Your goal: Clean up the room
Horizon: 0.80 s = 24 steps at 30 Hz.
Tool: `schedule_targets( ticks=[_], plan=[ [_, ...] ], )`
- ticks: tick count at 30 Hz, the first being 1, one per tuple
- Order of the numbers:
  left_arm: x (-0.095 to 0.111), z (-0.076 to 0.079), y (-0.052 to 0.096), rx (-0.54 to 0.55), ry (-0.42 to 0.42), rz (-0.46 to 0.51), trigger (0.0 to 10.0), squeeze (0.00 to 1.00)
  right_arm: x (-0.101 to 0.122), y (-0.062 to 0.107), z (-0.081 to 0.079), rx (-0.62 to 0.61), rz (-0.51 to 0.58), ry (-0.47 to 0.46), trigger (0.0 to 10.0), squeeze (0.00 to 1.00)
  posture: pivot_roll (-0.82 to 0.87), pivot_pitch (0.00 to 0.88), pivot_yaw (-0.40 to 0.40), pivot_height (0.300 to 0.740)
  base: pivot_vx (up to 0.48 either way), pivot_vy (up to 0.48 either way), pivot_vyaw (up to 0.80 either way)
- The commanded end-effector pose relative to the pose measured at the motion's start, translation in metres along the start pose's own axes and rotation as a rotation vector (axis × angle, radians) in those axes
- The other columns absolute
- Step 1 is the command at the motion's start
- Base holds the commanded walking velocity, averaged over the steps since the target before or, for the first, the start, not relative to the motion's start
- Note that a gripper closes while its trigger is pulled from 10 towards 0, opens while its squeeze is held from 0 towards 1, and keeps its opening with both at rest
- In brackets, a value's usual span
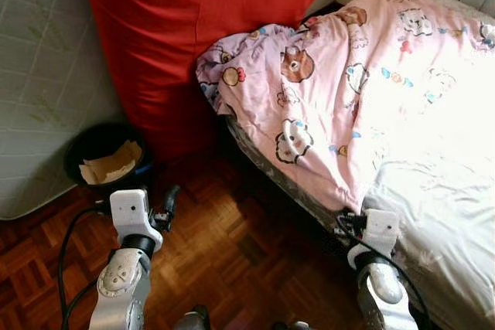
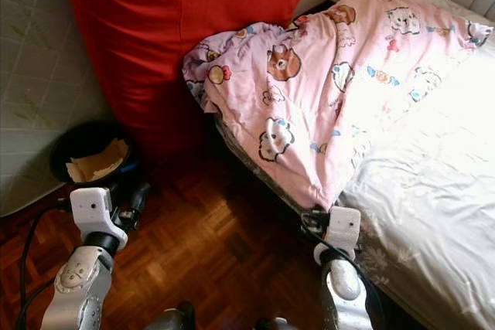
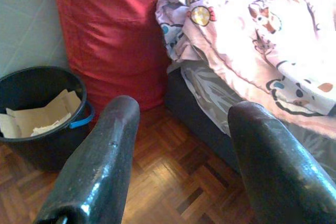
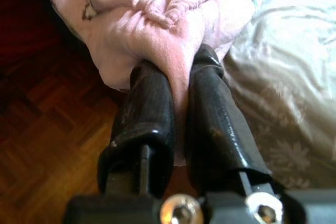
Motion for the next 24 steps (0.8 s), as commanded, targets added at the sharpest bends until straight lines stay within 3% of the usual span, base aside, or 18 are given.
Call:
schedule_targets(
  ticks=[1,7,8,9,10,11,19,24],
  plan=[
    [-0.006,0.002,0.003,-0.010,-0.013,-0.019,10.0,0.00,-0.017,0.004,0.005,-0.006,-0.071,-0.002,10.0,0.93,0.10,0.206,-0.061,0.740,0.000,0.000,0.00],
    [-0.008,0.003,0.004,-0.018,-0.025,-0.024,10.0,0.00,-0.028,0.005,0.006,-0.006,-0.119,-0.002,10.0,0.91,0.10,0.206,-0.061,0.740,0.000,0.000,0.00],
    [-0.008,0.003,0.004,-0.019,-0.026,-0.024,10.0,0.00,-0.029,0.005,0.007,-0.007,-0.121,-0.001,10.0,0.86,0.10,0.204,-0.062,0.740,0.000,0.000,0.00],
    [-0.009,0.004,0.004,-0.020,-0.027,-0.026,10.0,0.00,-0.030,0.005,0.008,-0.009,-0.124,-0.004,10.0,0.46,0.10,0.201,-0.061,0.740,0.000,0.000,0.00],
    [-0.009,0.004,0.004,-0.020,-0.028,-0.026,10.0,0.00,-0.031,0.005,0.008,-0.011,-0.125,-0.006,10.0,0.46,0.10,0.199,-0.061,0.740,0.000,0.000,0.00],
    [-0.010,0.004,0.004,-0.019,-0.028,-0.028,10.0,0.00,-0.031,0.005,0.008,-0.011,-0.126,-0.007,10.0,0.00,0.10,0.197,-0.061,0.740,0.000,0.000,0.00],
    [-0.019,-0.002,0.003,0.005,-0.037,-0.053,10.0,0.00,-0.038,0.005,0.005,0.017,-0.152,-0.030,10.0,0.00,0.10,0.187,-0.063,0.740,0.000,0.000,0.00],
    [-0.038,-0.012,0.007,0.047,-0.003,-0.113,10.0,0.00,-0.055,0.009,0.009,0.014,-0.223,-0.042,10.0,0.00,0.10,0.179,-0.066,0.740,0.000,0.000,0.00]
  ],
)
Point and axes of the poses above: a point about 5 cm out from each wrist's last joint towards the gripper, its own y axis pointing back from the gripper into the wrist, its own x axis along the axis of the wrist's last joint, z = x × y, the point moved 6 cm from there along -y, pointing out of the wrist towards the gripper, and after that the axes turned 9 degrees about -y, right-handed, at the moved point
